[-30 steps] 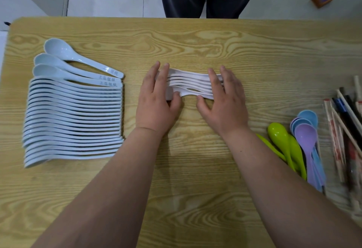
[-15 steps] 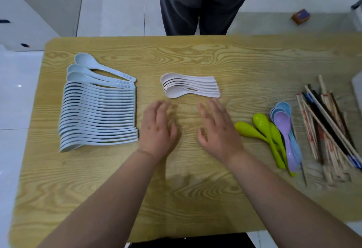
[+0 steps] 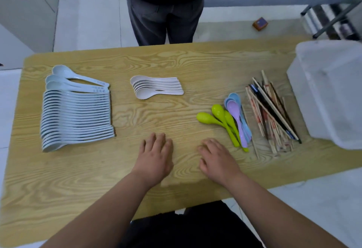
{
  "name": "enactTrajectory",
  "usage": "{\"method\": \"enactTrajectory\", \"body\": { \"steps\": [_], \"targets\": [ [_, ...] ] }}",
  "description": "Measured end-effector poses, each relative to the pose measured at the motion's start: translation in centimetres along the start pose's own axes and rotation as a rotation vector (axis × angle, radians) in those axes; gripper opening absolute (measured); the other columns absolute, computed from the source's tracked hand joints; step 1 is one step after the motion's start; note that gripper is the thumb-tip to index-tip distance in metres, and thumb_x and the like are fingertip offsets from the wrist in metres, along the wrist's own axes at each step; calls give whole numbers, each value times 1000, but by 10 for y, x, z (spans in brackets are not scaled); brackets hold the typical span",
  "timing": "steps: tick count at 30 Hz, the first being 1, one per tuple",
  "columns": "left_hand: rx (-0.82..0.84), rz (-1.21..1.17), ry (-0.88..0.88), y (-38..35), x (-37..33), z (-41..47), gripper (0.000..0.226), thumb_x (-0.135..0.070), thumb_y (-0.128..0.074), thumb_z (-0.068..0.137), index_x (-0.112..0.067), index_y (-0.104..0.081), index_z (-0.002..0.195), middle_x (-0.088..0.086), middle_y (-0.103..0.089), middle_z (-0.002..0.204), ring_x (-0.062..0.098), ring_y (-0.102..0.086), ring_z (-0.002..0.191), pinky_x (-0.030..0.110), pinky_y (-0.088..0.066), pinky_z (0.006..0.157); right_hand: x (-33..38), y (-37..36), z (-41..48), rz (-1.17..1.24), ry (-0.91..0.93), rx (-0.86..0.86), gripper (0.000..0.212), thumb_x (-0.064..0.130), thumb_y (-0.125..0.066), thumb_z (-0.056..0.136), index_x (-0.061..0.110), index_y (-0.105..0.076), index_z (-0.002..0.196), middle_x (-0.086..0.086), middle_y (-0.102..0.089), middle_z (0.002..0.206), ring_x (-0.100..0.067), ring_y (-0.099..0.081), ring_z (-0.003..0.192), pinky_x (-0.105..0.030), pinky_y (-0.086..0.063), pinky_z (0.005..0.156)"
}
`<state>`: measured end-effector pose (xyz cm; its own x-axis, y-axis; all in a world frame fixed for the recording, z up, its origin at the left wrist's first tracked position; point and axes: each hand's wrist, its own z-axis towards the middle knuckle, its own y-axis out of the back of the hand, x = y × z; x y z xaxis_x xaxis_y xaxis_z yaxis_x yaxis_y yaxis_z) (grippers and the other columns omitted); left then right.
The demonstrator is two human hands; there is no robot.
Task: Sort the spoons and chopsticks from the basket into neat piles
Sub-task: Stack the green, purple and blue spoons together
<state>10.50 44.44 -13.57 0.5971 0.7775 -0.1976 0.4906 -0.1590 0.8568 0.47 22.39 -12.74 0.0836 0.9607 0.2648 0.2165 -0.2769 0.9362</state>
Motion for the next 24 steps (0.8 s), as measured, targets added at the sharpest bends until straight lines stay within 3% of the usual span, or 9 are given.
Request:
{"method": "enactTrajectory", "body": {
  "steps": [2, 5, 8, 11, 15, 19, 21, 24],
  "targets": [
    [-23, -12, 2, 7, -21, 12, 74, -53, -36, 87, -20, -31, 153, 12, -23, 162, 41, -16, 149, 59, -17, 119, -22, 9, 0, 12, -14, -59, 44, 27, -52, 74, 12, -69, 111, -11, -63, 113, -34, -61, 107, -45, -54, 92],
    [-105, -83, 30, 23, -54, 37, 76, -53, -32, 76, -19, -48, 143, 10, -49, 140, 38, -45, 129, 50, -39, 106, -58, 30, 4, 47, -120, -170, 43, 23, -53, 77, 9, -66, 116, -11, -63, 107, -34, -61, 98, -44, -54, 85],
    [-110, -263, 128, 44, -92, 72, 70, -42, -55, 90, -22, -32, 153, 12, -47, 134, 37, -52, 119, 45, -47, 97, -91, 43, 12, 7, -200, -200, 52, 23, -75, 74, 5, -64, 121, -15, -63, 104, -38, -61, 95, -45, -55, 83],
    [-140, -490, 264, 64, -124, 108, 67, -44, -58, 94, -29, -31, 152, 15, -44, 133, 39, -57, 116, 44, -46, 96, -111, 51, 20, -48, -164, -93, 66, 35, -81, 73, 5, -60, 127, -17, -62, 108, -40, -60, 98, -45, -53, 85],
    [-142, -549, 423, 74, -152, 137, 52, -45, -61, 93, -17, -46, 134, 19, -36, 133, 43, -59, 109, 43, -46, 96, -114, 54, 35, -45, -138, 44, 58, 42, -67, 87, 11, -48, 132, -13, -58, 122, -35, -51, 114, -43, -44, 93],
    [-166, -633, 546, 76, -160, 145, 47, -31, -68, 88, -8, -47, 123, 19, -35, 131, 40, -60, 102, 38, -46, 91, -111, 52, 39, -82, -97, 52, 32, 22, -58, 92, 13, -46, 120, -13, -64, 112, -35, -53, 107, -42, -44, 82],
    [-212, -704, 580, 76, -160, 142, 51, -24, -72, 82, -7, -46, 122, 18, -35, 130, 38, -58, 101, 33, -44, 88, -111, 50, 37, -53, -97, 67, 29, 13, -55, 91, 13, -46, 119, -15, -66, 107, -36, -54, 103, -41, -42, 74],
    [-258, -852, 646, 69, -151, 130, 54, -19, -74, 80, -11, -45, 125, 14, -39, 127, 34, -55, 100, 31, -43, 87, -110, 48, 36, 91, -94, 91, 32, 16, -56, 93, 15, -46, 123, -16, -64, 112, -37, -55, 103, -40, -39, 70]
  ]
}}
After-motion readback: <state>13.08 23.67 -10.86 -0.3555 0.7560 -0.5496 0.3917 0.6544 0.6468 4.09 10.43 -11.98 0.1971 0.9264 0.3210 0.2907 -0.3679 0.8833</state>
